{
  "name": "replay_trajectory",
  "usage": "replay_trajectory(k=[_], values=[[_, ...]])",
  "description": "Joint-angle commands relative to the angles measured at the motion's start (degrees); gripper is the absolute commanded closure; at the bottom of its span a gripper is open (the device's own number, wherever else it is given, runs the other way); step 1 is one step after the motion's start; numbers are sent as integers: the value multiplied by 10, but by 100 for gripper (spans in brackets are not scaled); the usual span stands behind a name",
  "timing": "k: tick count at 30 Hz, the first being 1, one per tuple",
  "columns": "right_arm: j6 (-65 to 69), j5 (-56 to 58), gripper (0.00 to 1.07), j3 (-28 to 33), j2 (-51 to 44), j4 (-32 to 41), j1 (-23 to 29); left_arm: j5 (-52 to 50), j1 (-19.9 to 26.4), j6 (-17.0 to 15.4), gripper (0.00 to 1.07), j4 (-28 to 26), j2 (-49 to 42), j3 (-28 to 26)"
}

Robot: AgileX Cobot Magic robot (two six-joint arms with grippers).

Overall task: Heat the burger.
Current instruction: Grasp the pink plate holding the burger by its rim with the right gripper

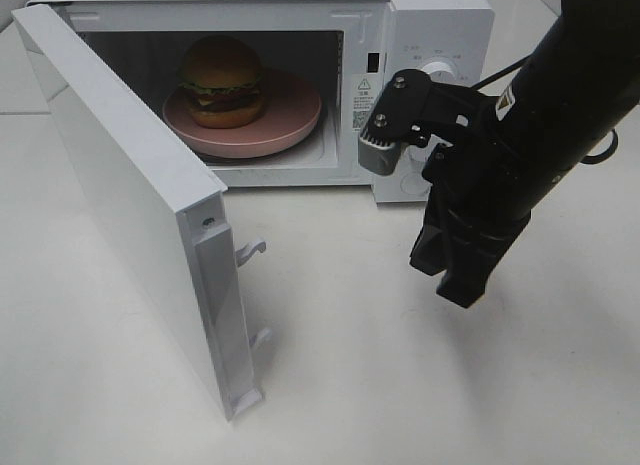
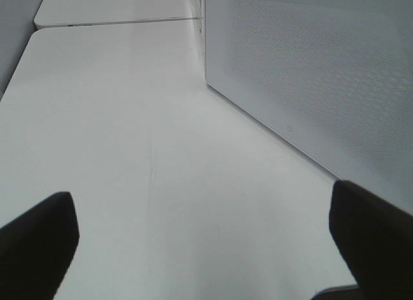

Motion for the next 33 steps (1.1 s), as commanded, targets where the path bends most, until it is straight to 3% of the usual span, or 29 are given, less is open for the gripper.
replay_trajectory(k=[1, 12, 21, 22, 23, 25, 26, 28, 29, 31, 33], values=[[-129, 7, 102, -3, -5, -14, -4, -1, 1, 0, 8, -5, -9, 2], [-415, -1, 100, -3, -5, -28, -4, -1, 1, 0, 8, -5, -9, 2], [-419, -46, 90, -3, -5, -95, -2, -1, 1, 0, 8, -5, -9, 2], [-402, -68, 82, -3, -5, -95, -2, -1, 1, 0, 8, -5, -9, 2], [-402, -68, 82, -3, -5, -95, -2, -1, 1, 0, 8, -5, -9, 2], [-359, -101, 60, -3, -5, -98, -2, -1, 1, 0, 8, -5, -9, 2], [-359, -101, 60, -3, -5, -98, -2, -1, 1, 0, 8, -5, -9, 2], [-304, -129, 27, -3, -5, -101, -2, -1, 1, 0, 8, -5, -9, 2], [-304, -129, 27, -3, -5, -101, -2, -1, 1, 0, 8, -5, -9, 2], [-295, -137, 8, -3, -3, -101, -2, -1, 1, 0, 8, -5, -9, 2], [-295, -139, 5, -3, -1, -101, -2, -1, 1, 0, 8, -5, -9, 2]])
